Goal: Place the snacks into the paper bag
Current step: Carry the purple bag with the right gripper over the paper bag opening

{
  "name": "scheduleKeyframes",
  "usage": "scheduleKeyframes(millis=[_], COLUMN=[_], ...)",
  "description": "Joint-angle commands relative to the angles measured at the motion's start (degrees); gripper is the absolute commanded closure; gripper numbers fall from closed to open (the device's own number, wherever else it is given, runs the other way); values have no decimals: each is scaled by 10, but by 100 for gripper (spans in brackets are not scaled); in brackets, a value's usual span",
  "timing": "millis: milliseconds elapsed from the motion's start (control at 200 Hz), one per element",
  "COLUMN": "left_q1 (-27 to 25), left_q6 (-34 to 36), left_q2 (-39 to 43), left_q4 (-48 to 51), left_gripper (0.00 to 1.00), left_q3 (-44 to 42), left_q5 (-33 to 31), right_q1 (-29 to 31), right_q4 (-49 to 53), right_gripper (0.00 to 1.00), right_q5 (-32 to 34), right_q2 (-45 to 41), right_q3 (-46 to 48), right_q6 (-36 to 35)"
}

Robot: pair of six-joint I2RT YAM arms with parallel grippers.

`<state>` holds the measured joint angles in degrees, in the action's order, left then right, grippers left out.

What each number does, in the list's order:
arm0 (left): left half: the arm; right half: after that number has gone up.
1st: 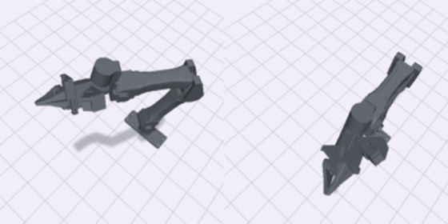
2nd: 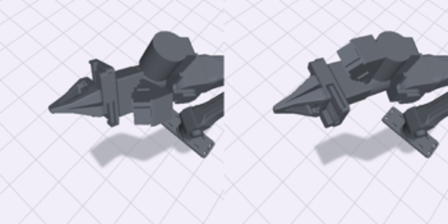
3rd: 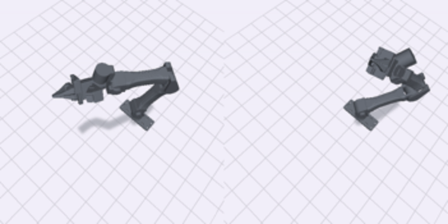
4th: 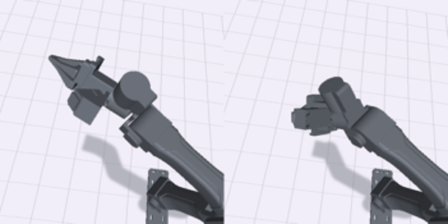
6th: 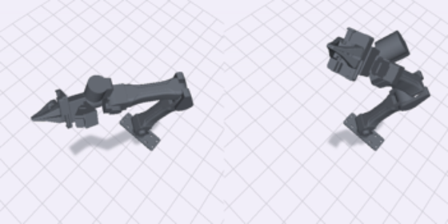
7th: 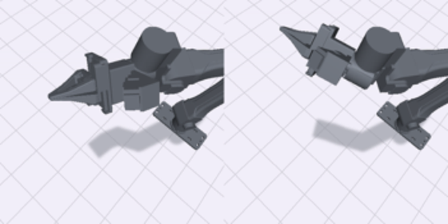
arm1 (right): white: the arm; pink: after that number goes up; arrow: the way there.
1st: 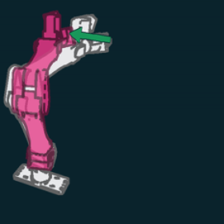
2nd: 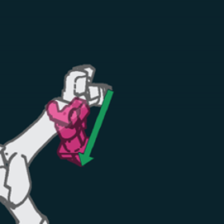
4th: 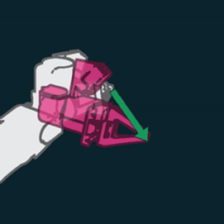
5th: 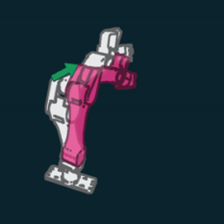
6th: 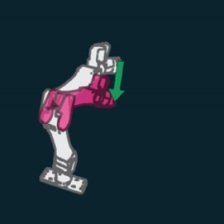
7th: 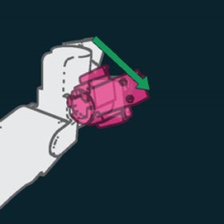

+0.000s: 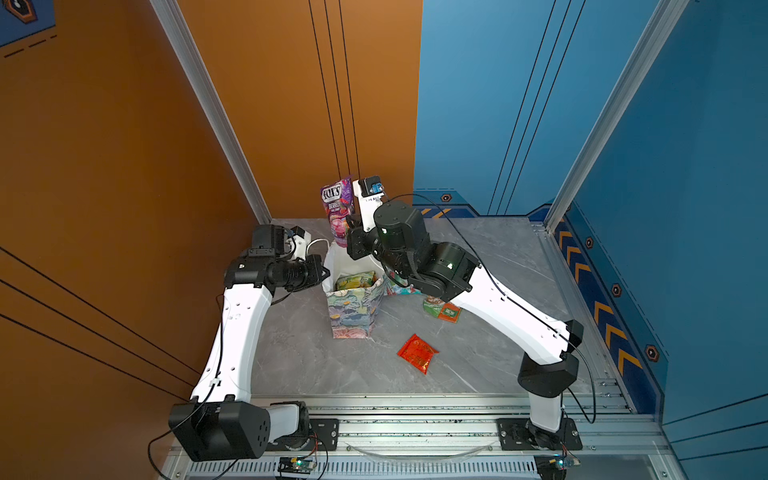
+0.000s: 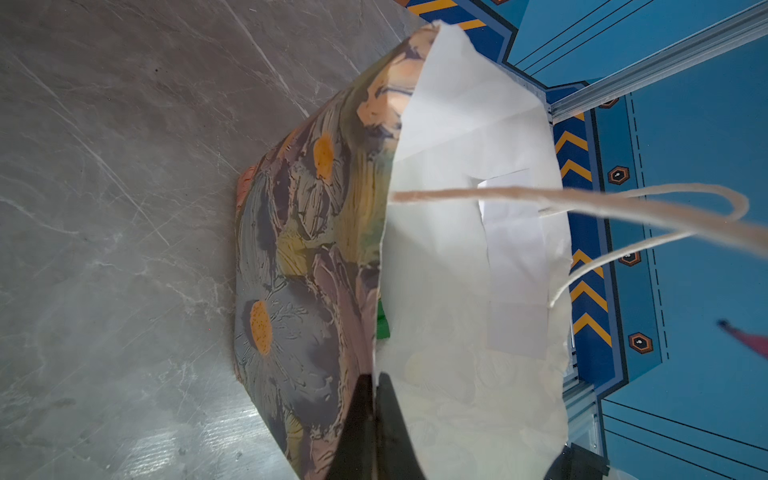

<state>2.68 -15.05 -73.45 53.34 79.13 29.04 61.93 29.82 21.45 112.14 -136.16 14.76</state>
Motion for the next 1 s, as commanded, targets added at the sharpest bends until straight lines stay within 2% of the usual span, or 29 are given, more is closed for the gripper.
scheduleKeyframes(millis=[0,711,996], left_q1=[-2,-2,-2], left_q6=[-5,-7,-6], left_q2=[9,9,9], left_q4=[-24,-24,-24], left_gripper=[100,100,100], left_q3=[1,3,3], left_q5=[24,26,25], right_q1=[7,5,8], right_q4=[-2,51,67], right_gripper=[100,100,100], right_q5=[66,170,114], right_q2=[9,37,55], right_q3=[-35,-37,-36], right_q6=[-34,-75,-29])
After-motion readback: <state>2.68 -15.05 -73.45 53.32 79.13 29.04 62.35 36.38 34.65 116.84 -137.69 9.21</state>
